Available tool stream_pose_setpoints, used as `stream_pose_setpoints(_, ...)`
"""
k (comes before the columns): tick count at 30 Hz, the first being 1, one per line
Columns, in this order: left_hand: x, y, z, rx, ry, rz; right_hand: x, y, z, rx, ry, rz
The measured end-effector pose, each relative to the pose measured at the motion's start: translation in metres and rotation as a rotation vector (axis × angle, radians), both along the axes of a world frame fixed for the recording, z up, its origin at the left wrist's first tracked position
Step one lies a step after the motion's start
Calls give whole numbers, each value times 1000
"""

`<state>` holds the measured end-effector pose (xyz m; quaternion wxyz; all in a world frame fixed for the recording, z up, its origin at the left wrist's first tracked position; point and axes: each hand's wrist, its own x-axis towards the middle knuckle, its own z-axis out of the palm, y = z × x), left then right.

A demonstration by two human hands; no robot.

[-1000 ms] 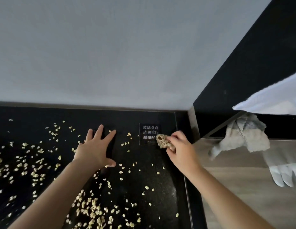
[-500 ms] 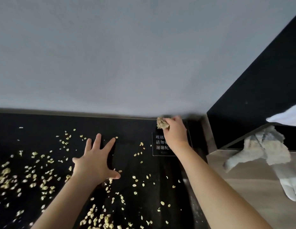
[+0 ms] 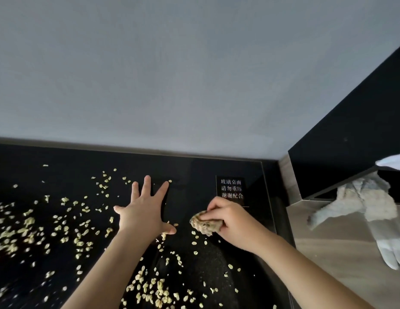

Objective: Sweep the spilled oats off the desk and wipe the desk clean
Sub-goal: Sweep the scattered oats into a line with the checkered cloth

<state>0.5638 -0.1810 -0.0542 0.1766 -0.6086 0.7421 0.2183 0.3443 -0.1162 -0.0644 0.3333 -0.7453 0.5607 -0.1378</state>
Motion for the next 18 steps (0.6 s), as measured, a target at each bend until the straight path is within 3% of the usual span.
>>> stream_pose_setpoints(4, 0, 0, -1, -10, 3, -2, -14, -39, -1, -351, -36, -380)
stream_pose_setpoints(6, 1, 1, -2, -18, 1, -7, -4, -70, -8, -331, 53, -455)
stream_pose_setpoints(8, 3, 2, -2, -25, 2, -6, 14, -82, -18, -291, 121, -405)
stream_pose_setpoints(11, 5, 4, -1, -33, 6, -6, 31, -59, -25, -286, 52, -212)
stream_pose_setpoints(16, 2, 18, 13, -108, -18, -20, 19, 20, -14, -52, 12, 54)
stream_pose_setpoints(18, -2, 23, 17, -151, 0, -76, 2, 30, -5, -35, -75, -13)
